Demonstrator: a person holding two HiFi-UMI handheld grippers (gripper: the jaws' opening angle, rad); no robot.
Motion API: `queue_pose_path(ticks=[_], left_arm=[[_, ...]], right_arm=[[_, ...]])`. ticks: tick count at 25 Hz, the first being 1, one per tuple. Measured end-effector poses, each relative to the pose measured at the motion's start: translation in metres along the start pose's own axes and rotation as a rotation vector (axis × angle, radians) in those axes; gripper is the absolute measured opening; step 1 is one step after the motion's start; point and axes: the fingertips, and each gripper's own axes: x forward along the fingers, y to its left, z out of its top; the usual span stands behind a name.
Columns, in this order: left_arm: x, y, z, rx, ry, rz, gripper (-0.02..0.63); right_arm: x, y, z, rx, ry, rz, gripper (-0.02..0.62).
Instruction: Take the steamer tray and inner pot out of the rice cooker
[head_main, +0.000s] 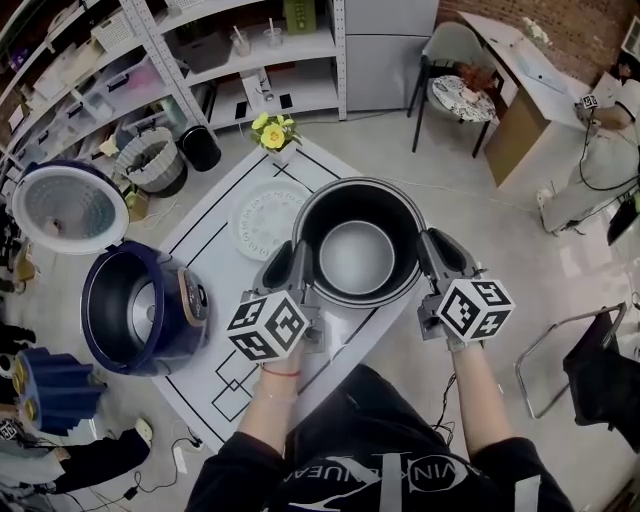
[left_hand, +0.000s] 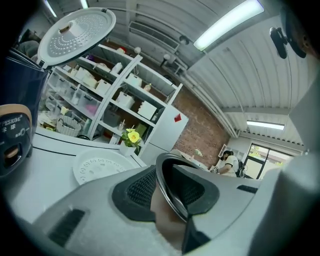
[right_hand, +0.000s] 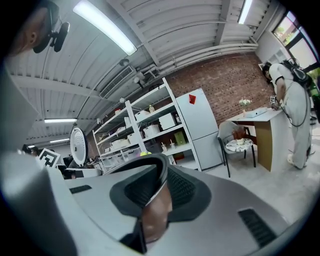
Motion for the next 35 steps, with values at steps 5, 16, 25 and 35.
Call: queue_pose_path(ticks=[5, 16, 25, 35], left_arm=[[0.004, 0.007, -0.014, -0.002, 0.043, 0.021, 0.095], [0.009, 0.014, -0.026, 0.006, 0.073, 0.041, 0.095], [0.009, 0.014, -0.026, 0.025, 0.069, 0.040, 0.089], [0.002, 0.012, -0.004, 0.140, -0.005, 0.010, 0.089]], right_arm=[[0.004, -0.008, -0.014, 0.021, 0.032, -0.001, 0.063], [0.010, -0.016, -0.028, 0.038, 0.052, 0.008, 0.063], [0.011, -0.015, -0.025, -0.015, 0.069, 0.011, 0.067], [0.010, -0.006, -0.011, -0.173, 0.056, 0.039, 0.048]])
